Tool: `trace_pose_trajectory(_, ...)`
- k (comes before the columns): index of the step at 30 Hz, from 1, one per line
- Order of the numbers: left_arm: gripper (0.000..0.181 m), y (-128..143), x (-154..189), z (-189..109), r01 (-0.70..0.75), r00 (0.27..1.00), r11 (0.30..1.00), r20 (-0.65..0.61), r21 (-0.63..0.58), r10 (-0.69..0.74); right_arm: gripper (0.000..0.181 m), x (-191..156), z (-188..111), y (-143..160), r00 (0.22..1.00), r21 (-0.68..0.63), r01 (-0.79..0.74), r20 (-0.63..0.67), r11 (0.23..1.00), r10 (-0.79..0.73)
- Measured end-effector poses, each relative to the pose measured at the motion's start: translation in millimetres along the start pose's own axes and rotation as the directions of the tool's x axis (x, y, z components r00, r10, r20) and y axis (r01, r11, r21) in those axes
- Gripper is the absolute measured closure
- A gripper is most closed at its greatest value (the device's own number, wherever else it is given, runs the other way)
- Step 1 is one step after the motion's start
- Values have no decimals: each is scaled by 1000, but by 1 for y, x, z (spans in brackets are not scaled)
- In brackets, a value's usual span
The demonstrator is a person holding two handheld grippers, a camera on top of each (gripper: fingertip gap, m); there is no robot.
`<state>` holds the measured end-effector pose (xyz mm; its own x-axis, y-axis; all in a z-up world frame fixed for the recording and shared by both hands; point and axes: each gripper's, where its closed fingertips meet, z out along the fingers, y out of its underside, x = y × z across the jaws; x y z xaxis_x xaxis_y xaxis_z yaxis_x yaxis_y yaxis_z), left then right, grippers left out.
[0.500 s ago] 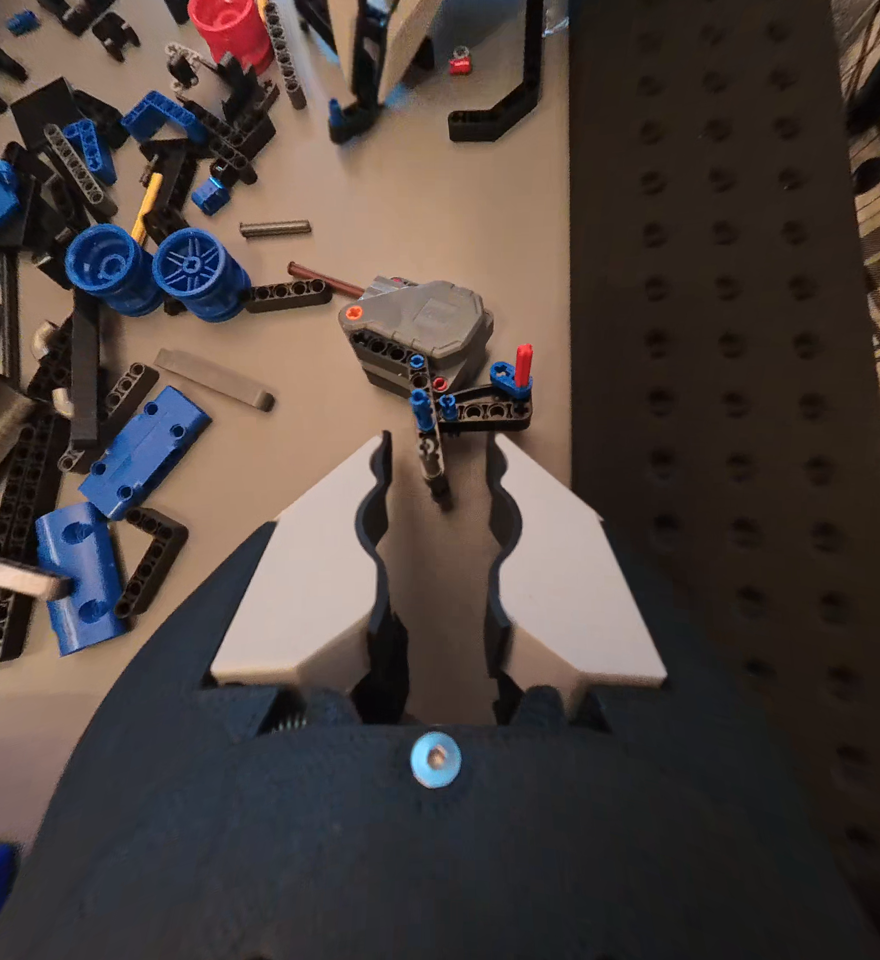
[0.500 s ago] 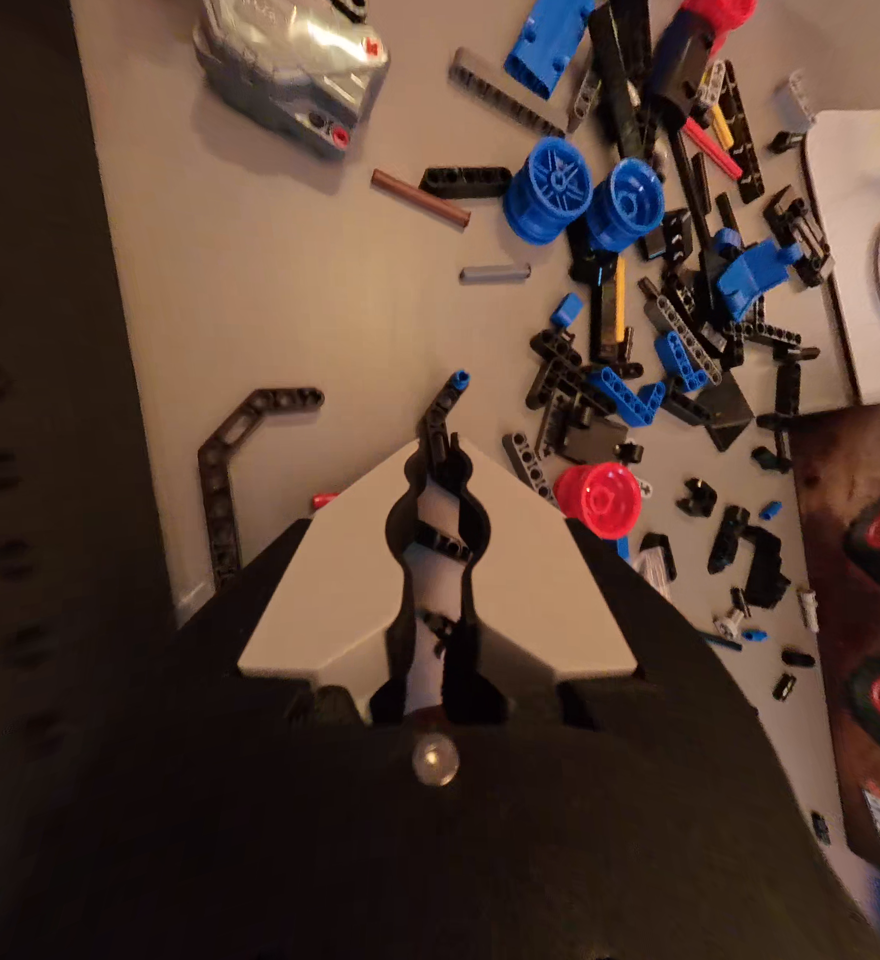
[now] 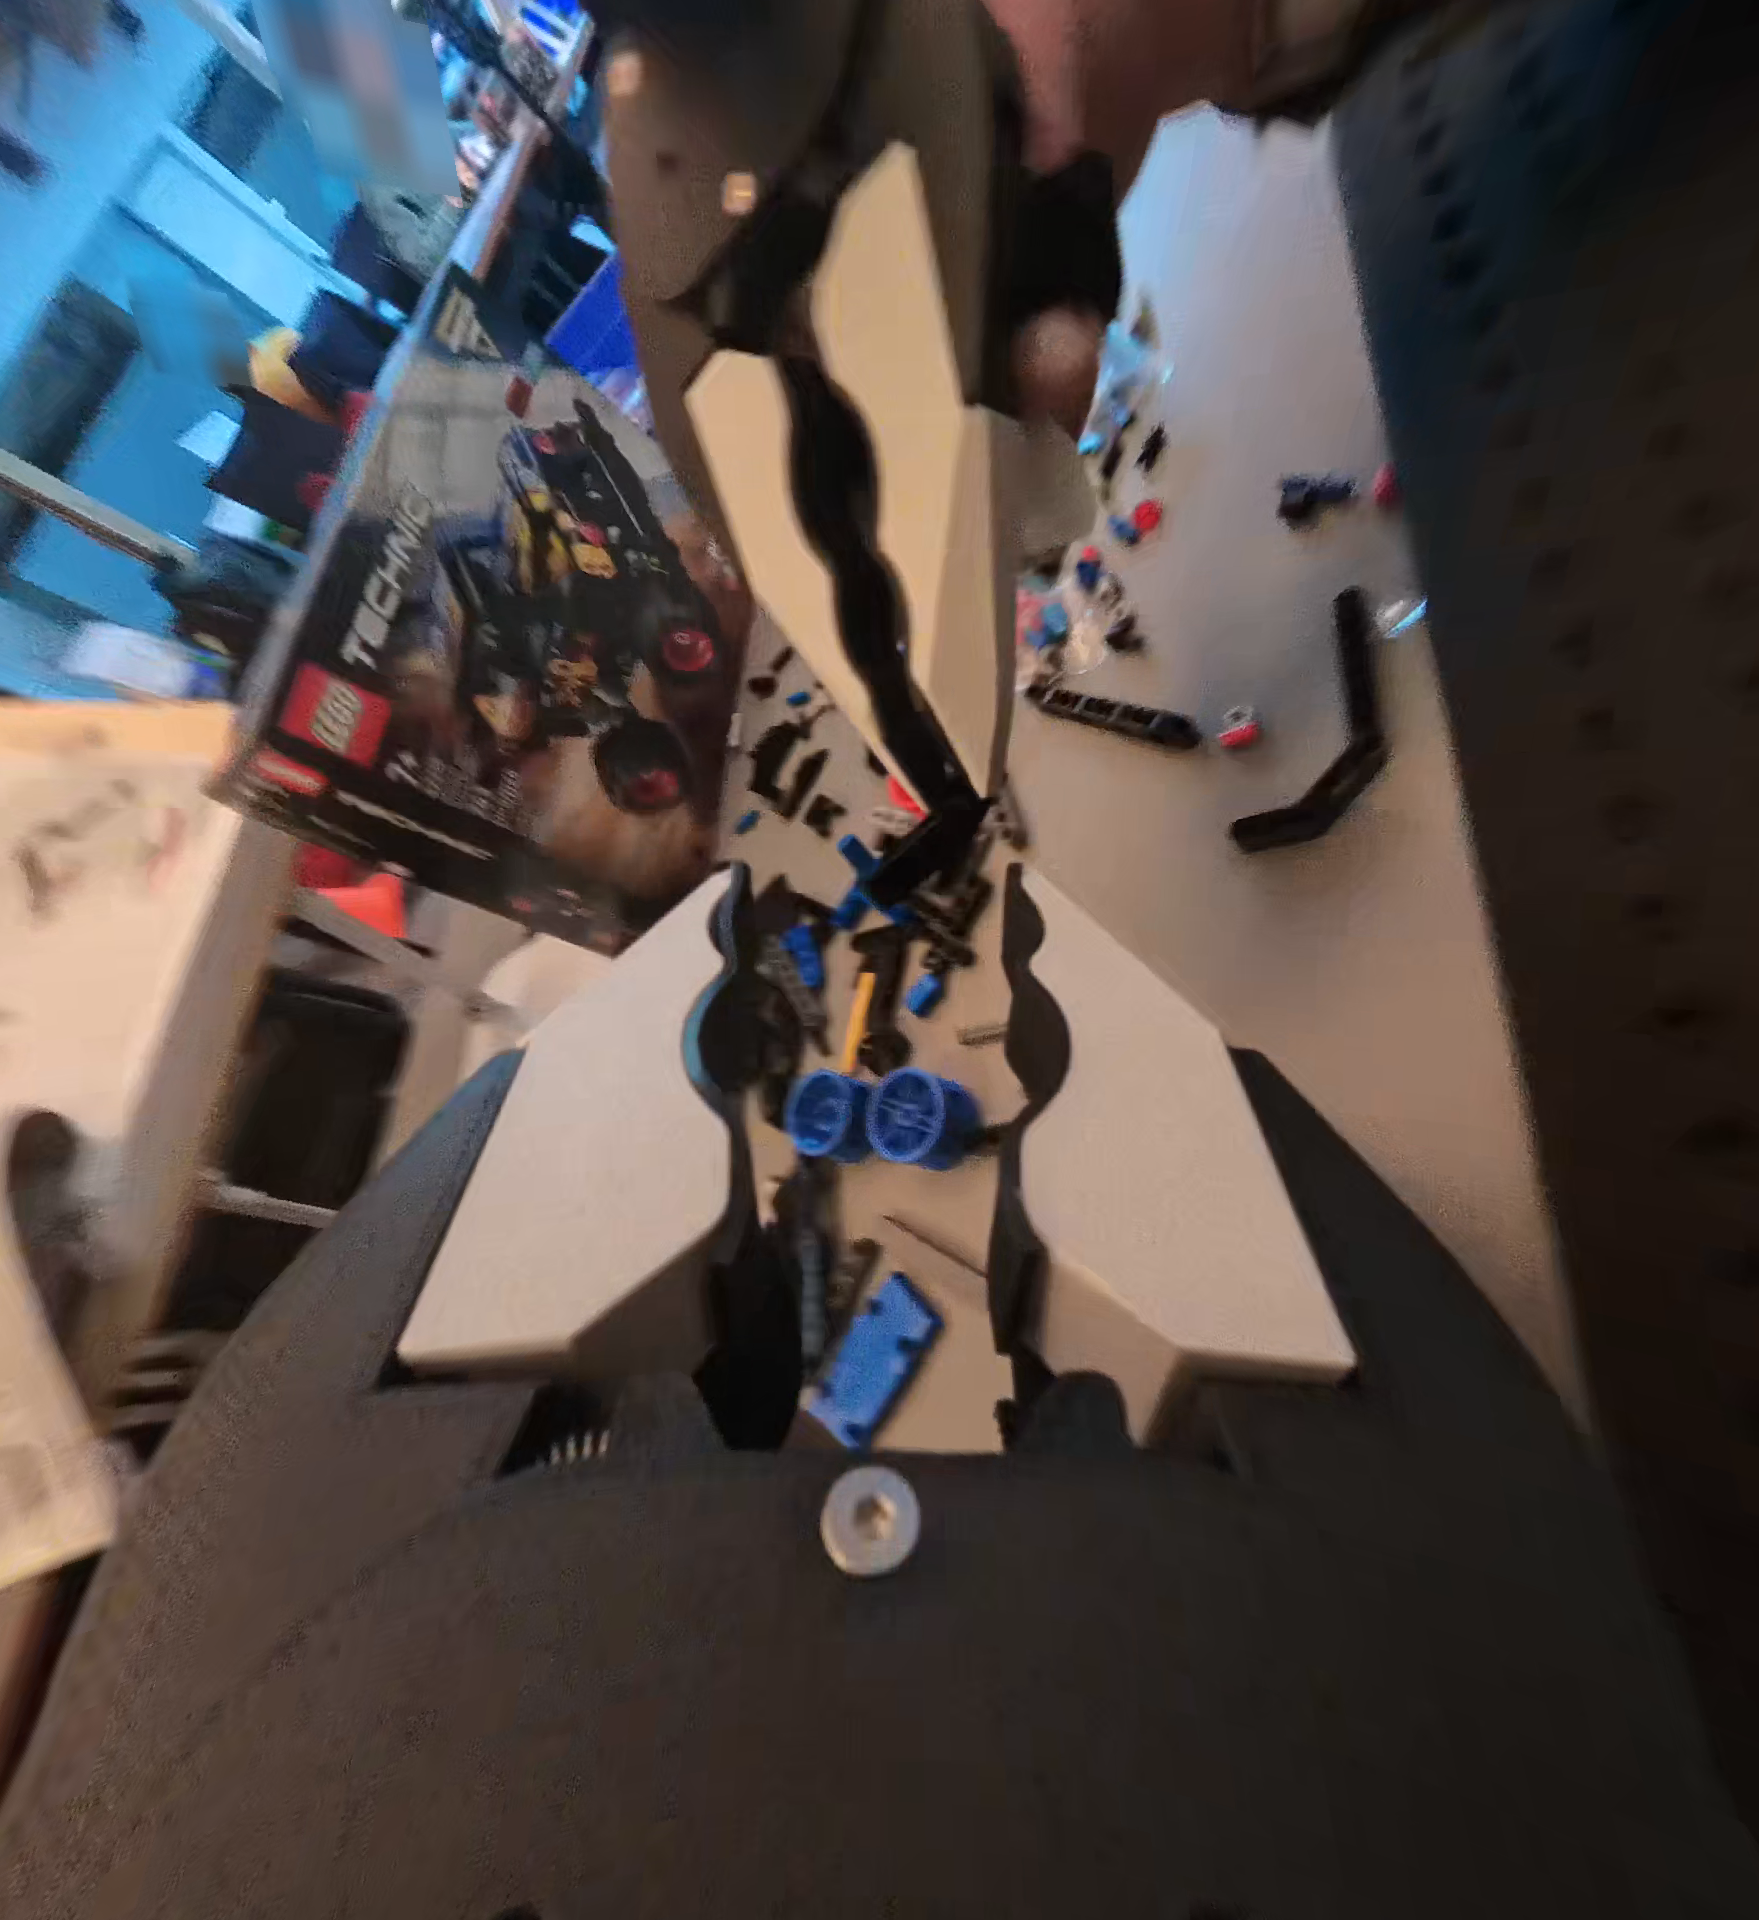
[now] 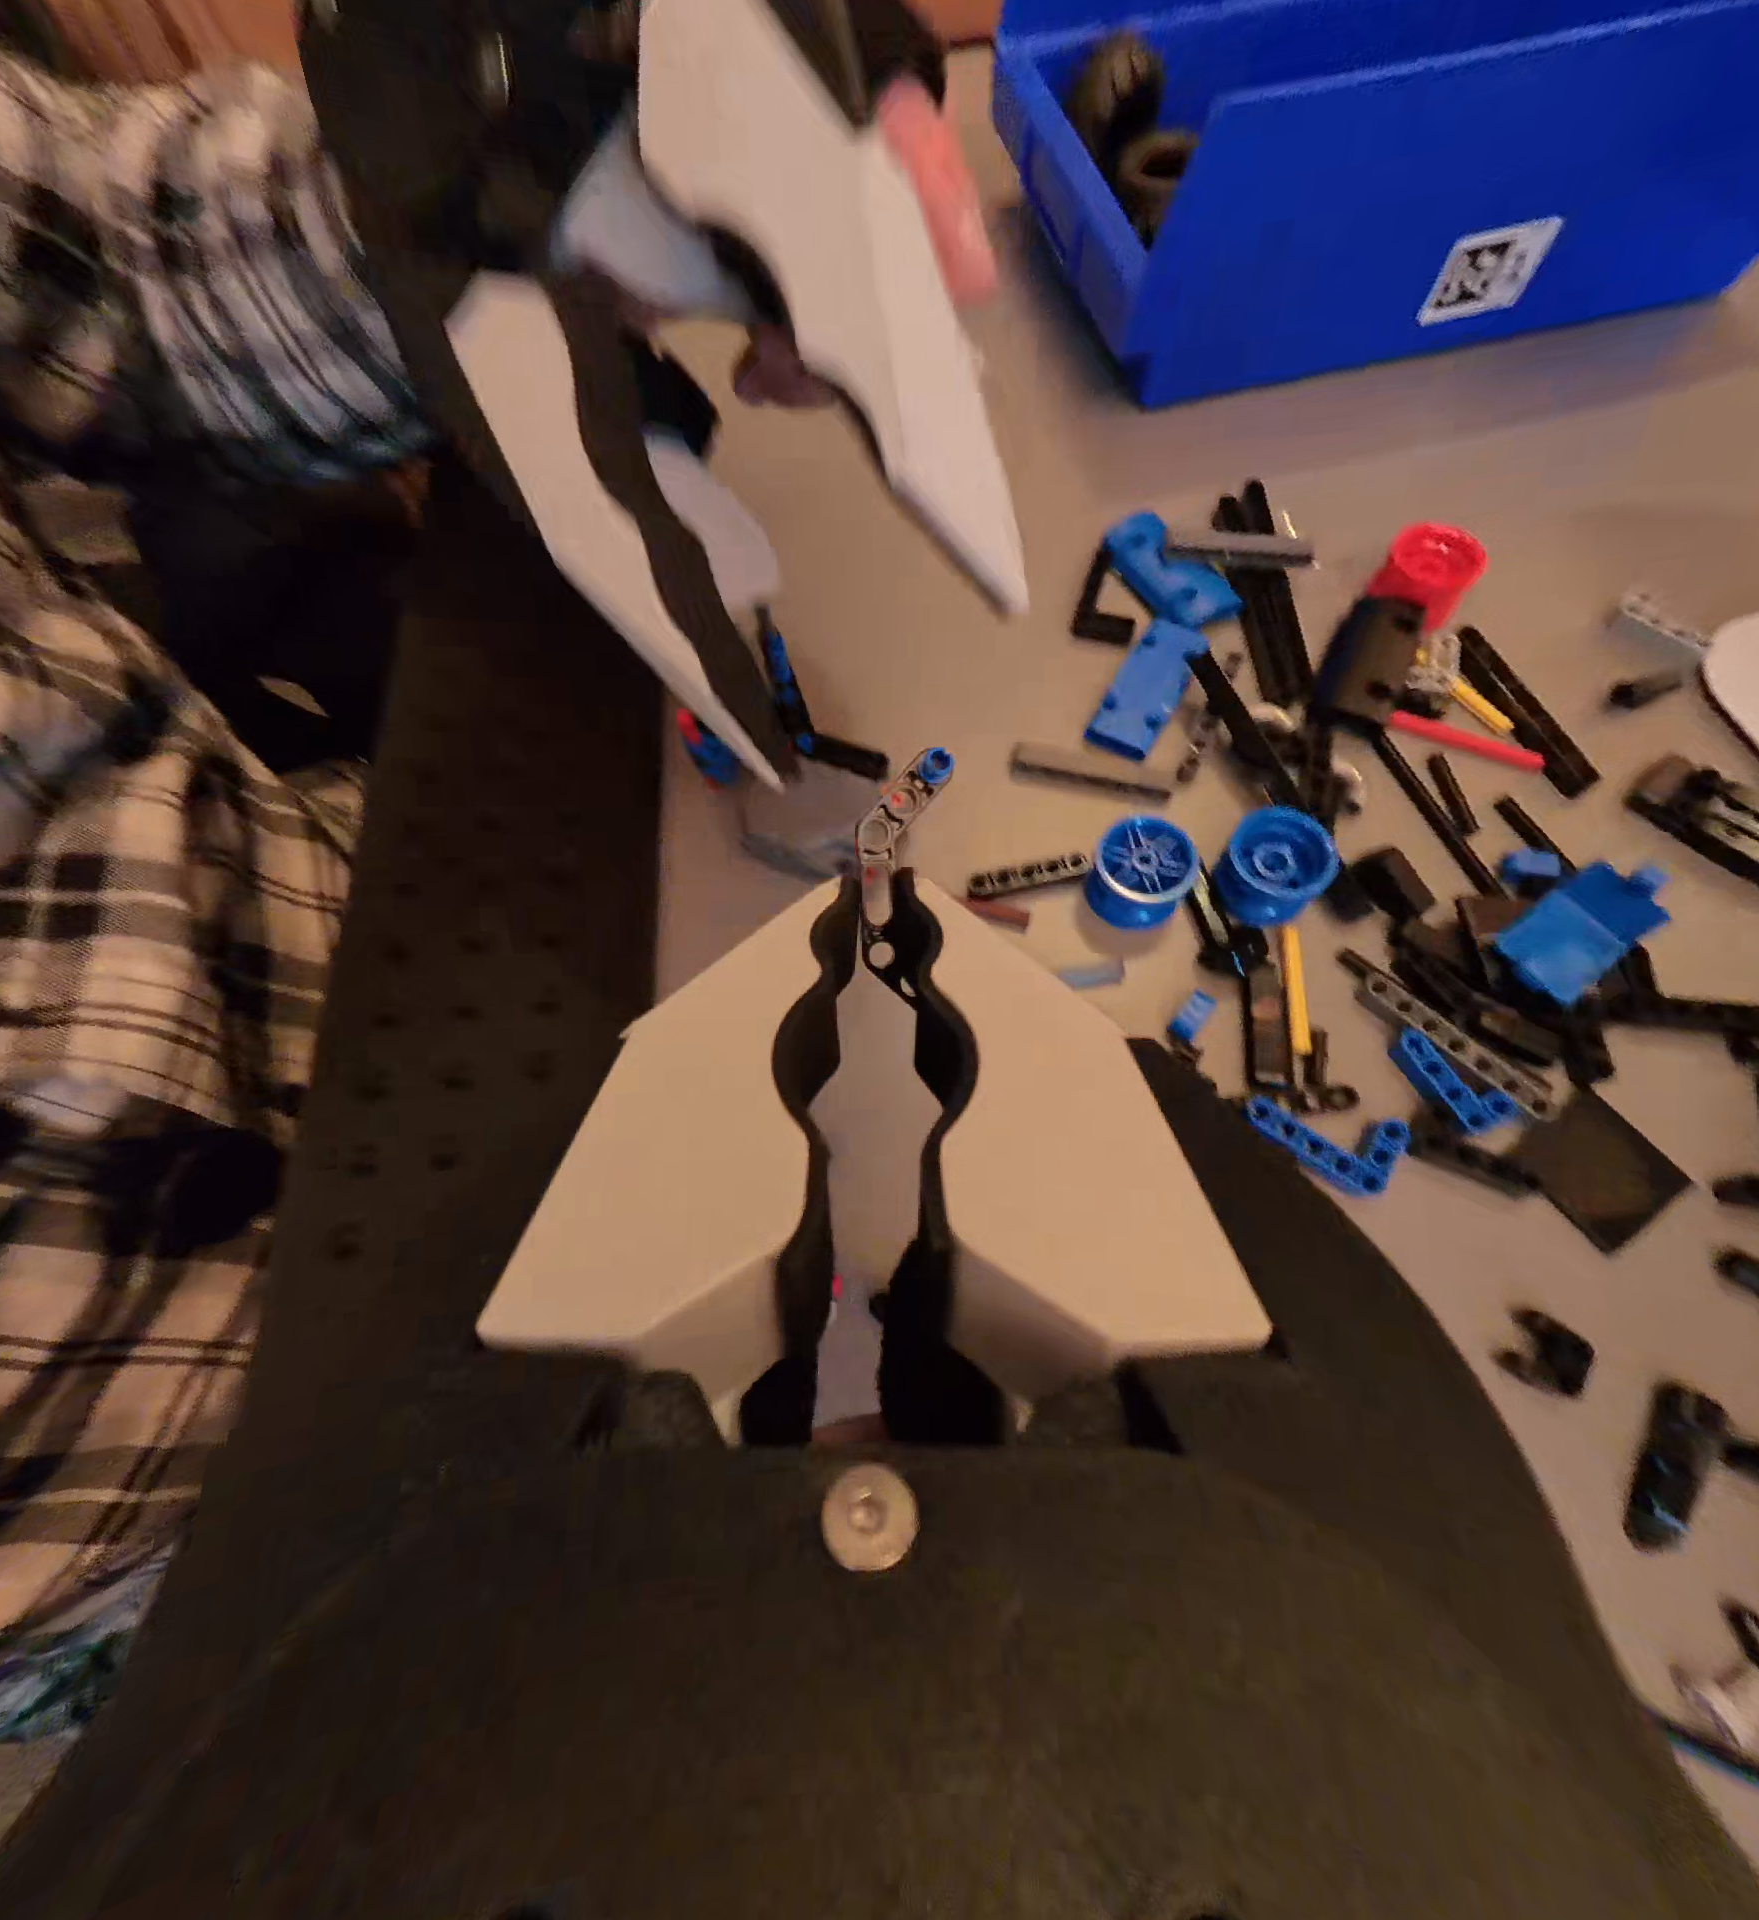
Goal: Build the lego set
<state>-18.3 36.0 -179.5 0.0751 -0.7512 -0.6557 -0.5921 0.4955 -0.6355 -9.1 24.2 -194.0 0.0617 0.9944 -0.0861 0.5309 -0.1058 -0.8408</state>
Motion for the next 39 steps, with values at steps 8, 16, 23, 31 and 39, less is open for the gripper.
trace_pose_trajectory(8, 159, 4, -7, 16, -60, 995, 998, 80, -26, 62, 176, -3, -3, -15, 979, 80, -135, 165, 988, 121)
trace_pose_trajectory(16, 165, 14, -49, 8, 177, 966, 984, 186, 27, -179, 164, 30, -22, -48, 964, 346, -264, 132, 900, 232)
trace_pose_trajectory(23, 166, 21, -64, 6, 427, 889, 897, 128, 118, -440, 140, 46, -28, -43, 987, 318, -4, -153, 948, 56)
trace_pose_trajectory(31, 167, 15, -55, 8, 558, 829, 819, -37, 137, -559, 153, 61, -24, -46, 834, 111, 354, -486, 929, -260)
trace_pose_trajectory(39, 151, 10, -48, 12, 550, 835, 822, -68, 147, -547, 174, 53, -21, -40, 961, 245, 83, -275, 966, -12)
